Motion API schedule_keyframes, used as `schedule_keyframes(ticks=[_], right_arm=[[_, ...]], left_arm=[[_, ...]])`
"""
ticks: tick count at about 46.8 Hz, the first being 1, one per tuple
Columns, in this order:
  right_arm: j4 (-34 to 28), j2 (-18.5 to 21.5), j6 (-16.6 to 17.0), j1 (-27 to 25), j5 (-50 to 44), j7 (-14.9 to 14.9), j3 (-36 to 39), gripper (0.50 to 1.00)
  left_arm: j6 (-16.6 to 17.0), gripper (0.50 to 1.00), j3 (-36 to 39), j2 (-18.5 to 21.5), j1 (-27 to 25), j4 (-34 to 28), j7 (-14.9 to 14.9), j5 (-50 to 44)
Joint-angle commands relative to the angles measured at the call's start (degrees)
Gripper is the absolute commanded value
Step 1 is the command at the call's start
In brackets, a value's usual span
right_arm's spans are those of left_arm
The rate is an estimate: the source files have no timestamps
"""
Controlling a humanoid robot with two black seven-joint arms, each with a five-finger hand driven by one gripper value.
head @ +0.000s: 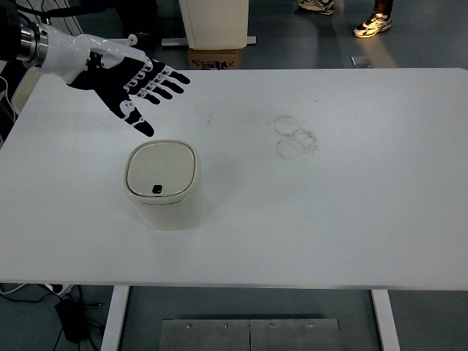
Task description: Close trash bin
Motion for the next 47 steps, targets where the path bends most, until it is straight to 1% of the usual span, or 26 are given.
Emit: schedule_keyframes(ticks=[1,9,15,18,25,28,31,32,35,37,42,47], right_arm=[[0.00,0.00,0.00,0.01,0.00,-0.01,0.00,0.991],[0.00,0.00,0.00,0.01,0.00,-0.01,0.08,0.991],[0.00,0.00,0.00,-0.08,-0.09,-0.01,0.00,0.991],[0.00,0.00,0.00,-0.08,-0.09,0.00,0.00,0.991],[0.00,0.00,0.00,-0.17,-0.09,-0.01,0.00,0.991],[0.00,0.00,0.00,-0.17,-0.09,-0.01,0.00,0.991],[0.00,0.00,0.00,-0.17,-0.09,0.08,0.00,0.991],[0.00,0.00,0.00,-0.17,-0.09,0.00,0.00,0.991],[0.00,0.00,0.00,-0.17,0.00,-0.01,0.00,0.991],[0.00,0.00,0.00,-0.17,-0.09,0.08,0.00,0.991],[0.09,0.00,0.00,-0.26,-0.09,0.08,0.08,0.991],[0.09,0.00,0.00,-0.35,-0.09,0.08,0.00,0.991]], left_arm=[[-0.01,1.000,-2.62,-2.11,0.02,4.21,-0.08,-0.75],[-0.01,1.000,-8.16,-6.95,0.55,13.53,-0.25,-1.80],[-0.01,1.000,-11.59,-8.09,2.13,18.11,-0.43,-4.00],[-0.01,1.000,-13.52,-8.97,3.53,20.65,-1.48,-4.96],[-0.01,1.000,-19.06,-11.17,6.26,27.68,-5.43,-5.58],[-0.01,1.000,-21.69,-12.22,6.70,30.32,-6.58,-5.67],[-0.01,1.000,-24.07,-13.10,7.40,32.61,-7.11,-6.28],[-0.01,1.000,-24.94,-13.28,7.58,33.22,-7.11,-6.72],[1.85,1.000,-26.97,-13.55,8.37,34.98,-7.11,-8.56],[2.46,1.000,-27.76,-13.55,8.99,35.86,-7.11,-9.71],[2.64,1.000,-29.17,-13.55,10.57,39.90,-7.46,-12.25],[2.64,1.000,-30.75,-13.55,12.67,45.53,-9.48,-14.89]])
